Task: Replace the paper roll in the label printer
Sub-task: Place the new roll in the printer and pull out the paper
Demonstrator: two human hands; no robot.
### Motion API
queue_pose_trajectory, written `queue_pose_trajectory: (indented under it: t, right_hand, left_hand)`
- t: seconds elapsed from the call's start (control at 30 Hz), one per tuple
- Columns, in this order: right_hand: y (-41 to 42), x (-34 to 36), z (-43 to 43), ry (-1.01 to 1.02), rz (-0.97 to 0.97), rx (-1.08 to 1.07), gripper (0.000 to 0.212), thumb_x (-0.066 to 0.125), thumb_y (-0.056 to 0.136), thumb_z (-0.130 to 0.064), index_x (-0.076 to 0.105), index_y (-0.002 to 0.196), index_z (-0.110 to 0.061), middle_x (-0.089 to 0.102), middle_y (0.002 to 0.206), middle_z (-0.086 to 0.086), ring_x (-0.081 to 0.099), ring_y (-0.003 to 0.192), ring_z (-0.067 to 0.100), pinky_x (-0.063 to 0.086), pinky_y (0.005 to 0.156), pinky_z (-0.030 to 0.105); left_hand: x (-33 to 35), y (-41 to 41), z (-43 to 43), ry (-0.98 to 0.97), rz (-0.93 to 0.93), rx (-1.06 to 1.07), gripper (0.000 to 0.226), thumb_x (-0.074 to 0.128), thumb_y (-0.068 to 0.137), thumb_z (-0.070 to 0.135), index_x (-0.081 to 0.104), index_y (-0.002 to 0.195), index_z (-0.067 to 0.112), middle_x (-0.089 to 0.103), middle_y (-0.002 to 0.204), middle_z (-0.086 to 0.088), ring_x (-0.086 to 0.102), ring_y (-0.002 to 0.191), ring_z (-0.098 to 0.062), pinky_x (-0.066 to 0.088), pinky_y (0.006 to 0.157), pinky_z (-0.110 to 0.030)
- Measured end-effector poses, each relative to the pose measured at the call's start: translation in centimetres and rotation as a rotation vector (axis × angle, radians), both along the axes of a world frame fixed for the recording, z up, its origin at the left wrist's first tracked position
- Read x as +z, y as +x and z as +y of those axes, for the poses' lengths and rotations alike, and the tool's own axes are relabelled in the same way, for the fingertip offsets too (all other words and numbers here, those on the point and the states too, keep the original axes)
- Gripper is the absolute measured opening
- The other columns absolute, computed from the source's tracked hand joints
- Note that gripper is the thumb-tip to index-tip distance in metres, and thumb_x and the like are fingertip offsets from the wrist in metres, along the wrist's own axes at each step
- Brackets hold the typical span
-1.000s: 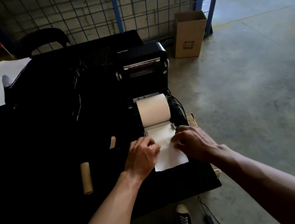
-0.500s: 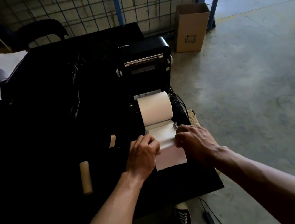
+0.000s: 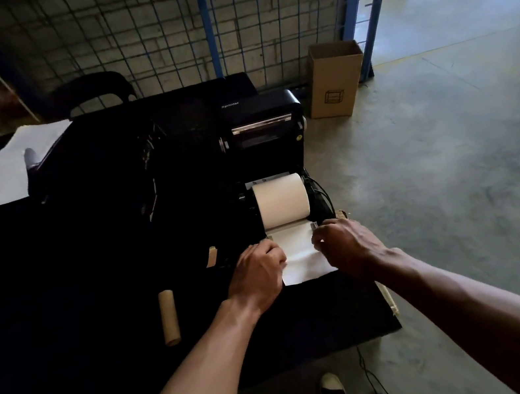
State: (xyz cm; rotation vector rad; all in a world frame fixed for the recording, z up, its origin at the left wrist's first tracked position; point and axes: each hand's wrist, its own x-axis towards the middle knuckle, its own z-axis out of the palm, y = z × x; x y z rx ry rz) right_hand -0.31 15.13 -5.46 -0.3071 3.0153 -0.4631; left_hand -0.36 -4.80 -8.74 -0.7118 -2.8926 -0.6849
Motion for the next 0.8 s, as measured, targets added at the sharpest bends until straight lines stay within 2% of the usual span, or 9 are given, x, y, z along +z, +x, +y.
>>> queue_pose_trajectory:
  t: [0.1, 0.23, 0.3, 0.37, 0.47, 0.67, 0.8]
  right_hand:
    - [0.4, 0.7, -0.7, 0.008, -0.003, -0.013, 0.019, 0.058, 0.095, -0.016, 0.077, 0.096, -0.013, 0.072, 0.101, 0.008, 0.067, 0.087, 0.029, 0.056, 0.072, 0.040]
    - [1.3, 1.2, -1.4, 0.023, -0.018, -0.027, 0.017, 0.060, 0.093, -0.018, 0.076, 0.096, -0.013, 0.072, 0.102, 0.009, 0.067, 0.087, 0.030, 0.057, 0.074, 0.043]
    - [1.6, 1.5, -1.6, 0.028, -0.016, -0.041, 0.017, 0.061, 0.093, -0.019, 0.076, 0.097, -0.013, 0.073, 0.102, 0.010, 0.068, 0.087, 0.031, 0.057, 0.074, 0.042]
    - [1.6, 2.0, -1.9, 0.023, -0.017, -0.055, 0.018, 0.061, 0.094, -0.021, 0.077, 0.099, -0.015, 0.073, 0.103, 0.010, 0.069, 0.088, 0.031, 0.057, 0.075, 0.040]
    - [0.8, 3.2, -2.3, -0.023, 0.013, -0.078, 0.019, 0.060, 0.094, -0.023, 0.078, 0.101, -0.019, 0.075, 0.107, 0.009, 0.070, 0.091, 0.032, 0.059, 0.076, 0.040]
    - [-4.5, 6.6, -1.9, -0.181, 0.089, -0.175, 0.018, 0.063, 0.096, -0.025, 0.076, 0.107, -0.018, 0.077, 0.108, 0.011, 0.072, 0.091, 0.030, 0.061, 0.080, 0.041]
    - [-8.3, 8.8, -1.2, -0.237, 0.150, -0.243, 0.020, 0.060, 0.095, -0.026, 0.075, 0.097, -0.014, 0.075, 0.103, 0.014, 0.069, 0.090, 0.034, 0.059, 0.079, 0.049]
  left_hand:
    - [0.9, 0.3, -0.4, -0.033, -0.018, -0.013, 0.018, 0.062, 0.095, 0.016, 0.075, 0.106, 0.009, 0.068, 0.113, -0.002, 0.063, 0.100, -0.021, 0.046, 0.099, -0.031]
    - [2.0, 1.0, -1.0, -0.049, 0.008, 0.019, 0.022, 0.057, 0.097, 0.016, 0.074, 0.110, 0.011, 0.065, 0.117, 0.000, 0.063, 0.104, -0.022, 0.041, 0.105, -0.036]
    - [2.8, 1.3, -1.5, -0.081, 0.021, 0.051, 0.025, 0.053, 0.100, 0.020, 0.072, 0.115, 0.014, 0.063, 0.122, 0.002, 0.061, 0.108, -0.020, 0.034, 0.101, -0.031]
    - [3.3, 1.1, -2.1, -0.066, 0.020, 0.063, 0.025, 0.055, 0.098, 0.022, 0.073, 0.115, 0.015, 0.064, 0.121, 0.002, 0.063, 0.107, -0.021, 0.039, 0.097, -0.030]
    - [4.4, -0.1, -2.8, 0.005, 0.006, 0.134, 0.024, 0.058, 0.095, 0.021, 0.073, 0.113, 0.014, 0.066, 0.117, -0.002, 0.067, 0.102, -0.026, 0.053, 0.091, -0.036]
    - [8.2, -5.2, -3.3, 0.158, 0.061, 0.341, 0.025, 0.060, 0.094, 0.021, 0.070, 0.115, 0.010, 0.067, 0.115, -0.012, 0.065, 0.102, -0.031, 0.055, 0.087, -0.040]
    - [10.0, -9.1, -2.3, 0.294, 0.047, 0.502, 0.033, 0.059, 0.096, 0.028, 0.066, 0.122, 0.009, 0.065, 0.119, -0.014, 0.064, 0.106, -0.030, 0.055, 0.090, -0.039]
